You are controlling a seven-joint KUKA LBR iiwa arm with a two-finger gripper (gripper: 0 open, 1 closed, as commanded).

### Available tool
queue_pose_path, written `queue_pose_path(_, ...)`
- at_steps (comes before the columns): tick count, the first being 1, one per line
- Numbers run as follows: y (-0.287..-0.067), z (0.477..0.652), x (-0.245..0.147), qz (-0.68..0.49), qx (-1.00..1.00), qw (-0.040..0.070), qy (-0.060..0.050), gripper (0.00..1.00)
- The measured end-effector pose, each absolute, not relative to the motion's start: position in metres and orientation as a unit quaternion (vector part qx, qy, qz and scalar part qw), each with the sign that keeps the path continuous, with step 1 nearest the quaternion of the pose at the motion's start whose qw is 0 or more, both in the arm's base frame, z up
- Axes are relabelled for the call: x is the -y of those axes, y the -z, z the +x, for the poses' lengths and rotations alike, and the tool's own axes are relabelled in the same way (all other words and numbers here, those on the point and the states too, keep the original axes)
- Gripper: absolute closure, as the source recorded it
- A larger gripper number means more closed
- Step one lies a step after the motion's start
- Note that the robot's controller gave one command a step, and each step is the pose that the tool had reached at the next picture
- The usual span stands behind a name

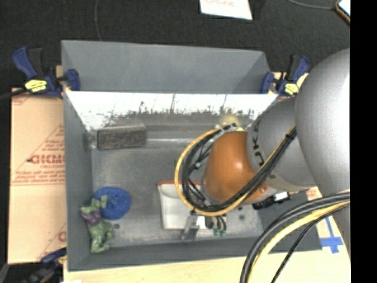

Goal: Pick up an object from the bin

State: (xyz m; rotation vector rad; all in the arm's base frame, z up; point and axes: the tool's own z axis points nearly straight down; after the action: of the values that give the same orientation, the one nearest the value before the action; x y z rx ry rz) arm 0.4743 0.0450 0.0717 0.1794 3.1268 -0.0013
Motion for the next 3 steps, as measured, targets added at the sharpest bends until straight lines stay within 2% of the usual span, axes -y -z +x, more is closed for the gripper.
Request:
queue_pose_path(1,-0.072,0.474,-0.045,0.057,-0.998,0.005,0.000,1.00)
queue_pose_path(2,-0.087,0.472,-0.045,0.056,-0.998,0.001,0.001,1.00)
queue_pose_path(3,-0.118,0.474,-0.045,0.055,-0.998,0.005,0.000,1.00)
